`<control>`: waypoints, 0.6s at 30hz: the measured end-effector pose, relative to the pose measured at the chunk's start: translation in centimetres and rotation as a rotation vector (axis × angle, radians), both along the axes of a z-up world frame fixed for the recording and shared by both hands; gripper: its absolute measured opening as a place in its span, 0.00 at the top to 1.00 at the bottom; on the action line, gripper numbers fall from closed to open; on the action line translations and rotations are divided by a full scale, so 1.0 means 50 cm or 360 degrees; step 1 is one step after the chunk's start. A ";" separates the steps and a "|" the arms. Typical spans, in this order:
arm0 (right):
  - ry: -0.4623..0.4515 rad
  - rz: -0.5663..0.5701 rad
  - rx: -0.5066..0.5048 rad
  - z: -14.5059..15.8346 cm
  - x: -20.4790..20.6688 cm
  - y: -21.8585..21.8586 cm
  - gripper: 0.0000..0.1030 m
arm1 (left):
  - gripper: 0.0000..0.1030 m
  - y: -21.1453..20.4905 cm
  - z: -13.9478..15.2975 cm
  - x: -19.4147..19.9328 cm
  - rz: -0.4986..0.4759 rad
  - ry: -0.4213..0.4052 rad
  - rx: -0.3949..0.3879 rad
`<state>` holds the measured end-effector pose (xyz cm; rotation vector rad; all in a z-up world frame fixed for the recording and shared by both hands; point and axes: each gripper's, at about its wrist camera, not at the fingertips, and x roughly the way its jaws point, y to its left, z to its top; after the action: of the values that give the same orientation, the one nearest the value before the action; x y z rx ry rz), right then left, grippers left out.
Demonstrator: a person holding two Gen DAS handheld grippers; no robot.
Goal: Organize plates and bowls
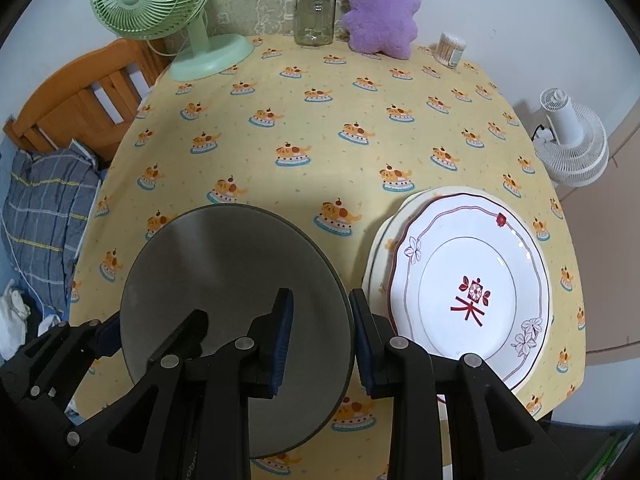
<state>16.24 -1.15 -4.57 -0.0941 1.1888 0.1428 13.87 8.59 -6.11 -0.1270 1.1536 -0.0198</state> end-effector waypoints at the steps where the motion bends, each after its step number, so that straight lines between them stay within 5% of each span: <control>1: 0.0009 -0.0002 0.0023 0.000 0.000 -0.003 0.65 | 0.48 0.003 0.001 -0.002 -0.0006 0.0005 -0.0024; 3: 0.0025 -0.0020 0.0027 0.001 -0.003 -0.009 0.56 | 0.41 0.007 0.001 -0.004 -0.0006 0.0014 -0.0025; 5: 0.0024 -0.0063 0.0004 0.004 -0.006 -0.021 0.37 | 0.35 0.013 0.005 -0.007 -0.0014 0.0009 -0.0047; 8: 0.0012 -0.0112 0.0077 0.013 -0.011 -0.044 0.27 | 0.25 0.017 0.014 -0.009 -0.0029 -0.0019 -0.0060; 18: 0.0092 -0.0033 0.0289 -0.010 0.014 -0.076 0.28 | 0.19 0.012 0.003 -0.005 0.0041 -0.0005 -0.0093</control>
<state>16.92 -4.96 -5.07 0.0824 1.2285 0.2358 13.60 9.18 -5.98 -0.1933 1.1482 -0.0309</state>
